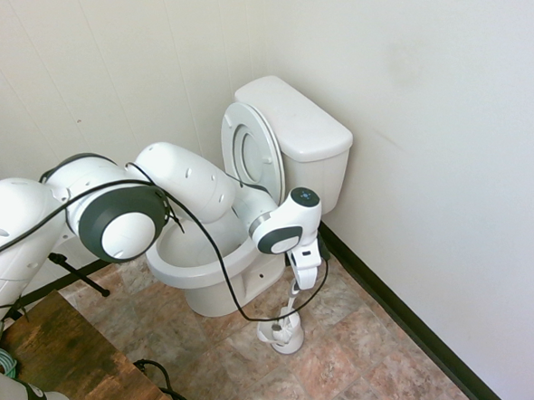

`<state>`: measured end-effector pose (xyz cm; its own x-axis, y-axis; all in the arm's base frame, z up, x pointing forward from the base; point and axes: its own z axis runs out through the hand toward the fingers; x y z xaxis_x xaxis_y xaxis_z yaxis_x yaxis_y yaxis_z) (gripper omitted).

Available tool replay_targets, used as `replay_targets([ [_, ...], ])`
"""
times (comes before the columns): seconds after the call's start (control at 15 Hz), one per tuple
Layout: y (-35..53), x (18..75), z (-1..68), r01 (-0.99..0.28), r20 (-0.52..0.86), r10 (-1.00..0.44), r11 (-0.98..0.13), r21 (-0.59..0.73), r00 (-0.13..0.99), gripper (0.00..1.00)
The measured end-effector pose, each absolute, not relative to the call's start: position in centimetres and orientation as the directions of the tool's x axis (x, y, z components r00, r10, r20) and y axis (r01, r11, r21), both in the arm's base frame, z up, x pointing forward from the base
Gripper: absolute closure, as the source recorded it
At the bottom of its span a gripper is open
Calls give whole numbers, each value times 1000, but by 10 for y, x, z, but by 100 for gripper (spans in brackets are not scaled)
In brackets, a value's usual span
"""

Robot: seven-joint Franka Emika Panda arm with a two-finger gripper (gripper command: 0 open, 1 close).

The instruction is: Clean the toilet

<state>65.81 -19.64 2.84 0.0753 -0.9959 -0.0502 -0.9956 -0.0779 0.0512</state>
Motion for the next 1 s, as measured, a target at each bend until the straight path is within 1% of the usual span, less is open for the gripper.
replay_targets([
  [0.4,-208,672,-6,-996,-65,-997,-46,81,41,0],
  [1.0,-215,674,-21,-994,-77,-997,-37,101,30,0],
])
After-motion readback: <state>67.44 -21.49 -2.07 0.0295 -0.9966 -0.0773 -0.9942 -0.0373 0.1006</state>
